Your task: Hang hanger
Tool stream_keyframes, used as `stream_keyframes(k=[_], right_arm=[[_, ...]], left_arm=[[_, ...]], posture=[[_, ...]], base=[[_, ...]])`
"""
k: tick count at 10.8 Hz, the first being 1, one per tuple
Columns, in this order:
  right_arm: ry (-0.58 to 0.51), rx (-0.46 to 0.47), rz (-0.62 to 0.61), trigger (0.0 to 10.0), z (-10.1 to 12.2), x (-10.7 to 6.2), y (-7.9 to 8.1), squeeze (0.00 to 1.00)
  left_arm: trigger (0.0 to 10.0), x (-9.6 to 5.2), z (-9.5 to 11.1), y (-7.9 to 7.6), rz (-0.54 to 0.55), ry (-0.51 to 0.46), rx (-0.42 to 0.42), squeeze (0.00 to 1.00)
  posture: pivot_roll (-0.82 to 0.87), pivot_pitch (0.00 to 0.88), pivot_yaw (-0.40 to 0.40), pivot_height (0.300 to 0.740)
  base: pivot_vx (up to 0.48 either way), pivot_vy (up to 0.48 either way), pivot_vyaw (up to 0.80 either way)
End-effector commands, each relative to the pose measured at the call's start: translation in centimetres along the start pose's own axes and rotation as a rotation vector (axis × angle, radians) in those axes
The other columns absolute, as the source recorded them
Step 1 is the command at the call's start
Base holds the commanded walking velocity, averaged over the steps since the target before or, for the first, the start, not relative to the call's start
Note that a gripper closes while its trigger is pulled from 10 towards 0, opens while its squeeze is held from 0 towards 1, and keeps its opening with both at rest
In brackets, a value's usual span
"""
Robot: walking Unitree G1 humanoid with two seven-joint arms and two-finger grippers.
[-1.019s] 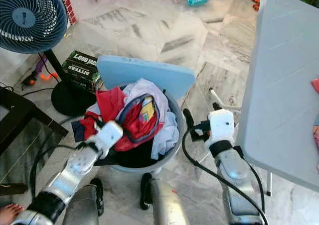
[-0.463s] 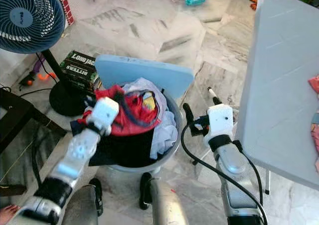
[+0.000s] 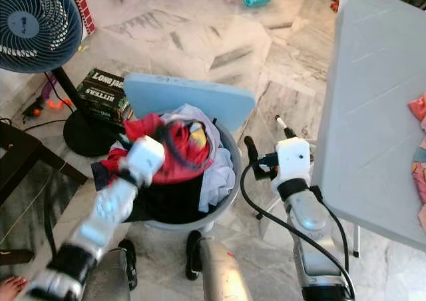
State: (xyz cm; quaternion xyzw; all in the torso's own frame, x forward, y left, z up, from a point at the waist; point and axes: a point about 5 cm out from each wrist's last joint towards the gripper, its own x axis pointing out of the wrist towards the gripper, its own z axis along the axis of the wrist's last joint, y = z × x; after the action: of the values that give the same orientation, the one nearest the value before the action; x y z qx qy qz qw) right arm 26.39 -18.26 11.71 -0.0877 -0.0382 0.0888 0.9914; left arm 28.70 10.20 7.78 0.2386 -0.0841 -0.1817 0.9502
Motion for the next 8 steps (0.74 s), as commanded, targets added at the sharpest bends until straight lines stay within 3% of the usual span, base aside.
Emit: stream_keyframes(k=[1, 2, 4, 6, 8], right_arm=[[0.016, -0.005, -0.017, 10.0, -0.4, -0.4, -0.4, 0.0], [0.018, -0.006, -0.018, 10.0, -0.5, -0.4, -0.4, 0.0], [0.015, -0.004, -0.013, 10.0, -0.5, -0.3, -0.3, 0.0], [0.015, -0.004, -0.013, 10.0, -0.5, -0.3, -0.3, 0.0], [0.011, 0.0, -0.004, 10.0, -0.4, 0.0, 0.0, 0.0]], left_arm=[[10.0, -1.3, -1.7, -0.9, -0.036, 0.095, -0.069, 0.0], [10.0, -2.0, -1.9, -0.4, 0.022, 0.114, -0.107, 1.0], [10.0, -3.0, -2.3, -0.1, 0.021, 0.139, -0.101, 1.0], [10.0, -3.0, -2.3, -0.1, 0.021, 0.139, -0.101, 1.0], [10.0, -6.5, -2.6, 1.6, 0.113, 0.141, -0.008, 1.0]], posture=[[-0.05, 0.27, -0.174, 0.74], [-0.05, 0.274, -0.175, 0.74], [-0.05, 0.273, -0.174, 0.74], [-0.05, 0.273, -0.174, 0.74], [-0.03, 0.277, -0.172, 0.74]], base=[[0.0, 0.0, 0.0], [0.0, 0.0, 0.0], [0.0, 0.0, 0.0], [0.0, 0.0, 0.0], [0.0, 0.0, 0.0]])
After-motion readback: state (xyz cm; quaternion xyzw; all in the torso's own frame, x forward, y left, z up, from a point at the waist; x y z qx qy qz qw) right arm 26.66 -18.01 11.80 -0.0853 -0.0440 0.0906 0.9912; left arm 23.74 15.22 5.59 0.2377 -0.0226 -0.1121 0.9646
